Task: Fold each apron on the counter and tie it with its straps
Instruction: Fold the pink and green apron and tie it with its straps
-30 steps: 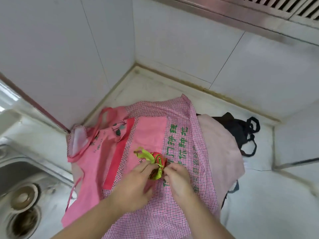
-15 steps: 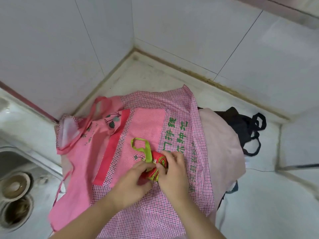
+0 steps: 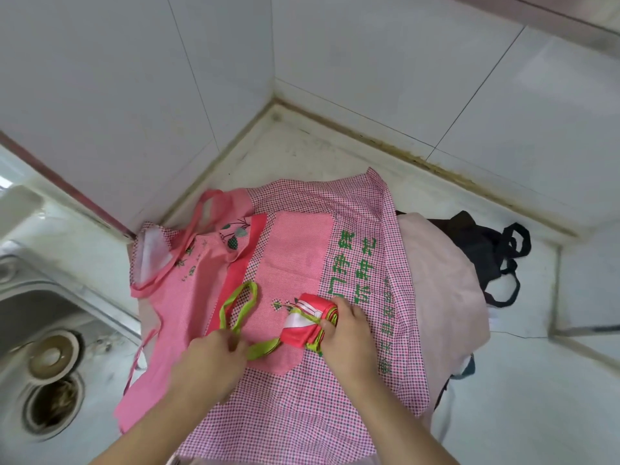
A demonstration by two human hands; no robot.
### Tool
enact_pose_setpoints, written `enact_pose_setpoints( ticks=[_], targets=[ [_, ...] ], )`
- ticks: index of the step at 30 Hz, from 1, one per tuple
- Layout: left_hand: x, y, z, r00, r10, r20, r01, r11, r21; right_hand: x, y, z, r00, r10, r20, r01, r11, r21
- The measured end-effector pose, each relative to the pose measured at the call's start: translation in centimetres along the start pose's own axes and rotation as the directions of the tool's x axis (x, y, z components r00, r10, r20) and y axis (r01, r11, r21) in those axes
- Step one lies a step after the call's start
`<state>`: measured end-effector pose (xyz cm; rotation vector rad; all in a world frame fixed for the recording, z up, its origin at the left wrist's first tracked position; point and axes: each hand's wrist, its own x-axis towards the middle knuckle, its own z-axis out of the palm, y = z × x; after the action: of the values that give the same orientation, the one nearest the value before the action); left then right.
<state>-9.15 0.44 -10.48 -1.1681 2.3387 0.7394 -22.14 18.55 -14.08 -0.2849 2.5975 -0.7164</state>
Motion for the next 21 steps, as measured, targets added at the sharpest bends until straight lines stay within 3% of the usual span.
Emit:
enact_pose_setpoints(
  ticks=[2, 4, 8, 9, 12, 17, 21],
  targets=[
    [0.0, 1.6, -1.1, 0.989, 0.097, -0.110, -0.072, 0.974, 0.213, -0.1, -0.2, 0.0, 1.000, 0.000, -0.018, 0.000, 1.000, -0.021],
    [0.4, 3.7, -1.4, 0.968, 0.175, -0.178, -0.139, 0.970, 0.199, -0.1, -0.3, 0.1, 0.999, 0.022, -0.032, -0.022, 1.000, -0.017],
    [3.3, 7.1, 0.2, 0.971, 0.221, -0.091, -0.237, 0.937, -0.256, -0.4, -0.6, 0.1, 0.998, 0.036, -0.044, -0.036, 0.999, -0.005],
    [4.1, 7.3, 0.9, 0.969, 0.242, -0.051, -0.246, 0.922, -0.298, -0.3, -0.6, 0.1, 0.998, 0.037, -0.042, -0.037, 0.999, -0.002],
    [5.8, 7.3, 2.6, 0.921, 0.388, -0.042, -0.390, 0.915, -0.102, -0.2, -0.2, -0.1, 0.999, 0.051, -0.019, -0.050, 0.998, 0.034],
    [7.2, 6.2, 2.4, 0.857, 0.514, -0.029, -0.514, 0.857, -0.019, 0.1, 0.5, -0.7, 0.997, 0.072, -0.011, -0.071, 0.995, 0.075],
    [7.9, 5.4, 1.6, 0.749, 0.662, -0.011, -0.662, 0.749, 0.010, 0.2, 1.4, -1.0, 0.998, 0.065, -0.026, -0.064, 0.996, 0.059]
  ],
)
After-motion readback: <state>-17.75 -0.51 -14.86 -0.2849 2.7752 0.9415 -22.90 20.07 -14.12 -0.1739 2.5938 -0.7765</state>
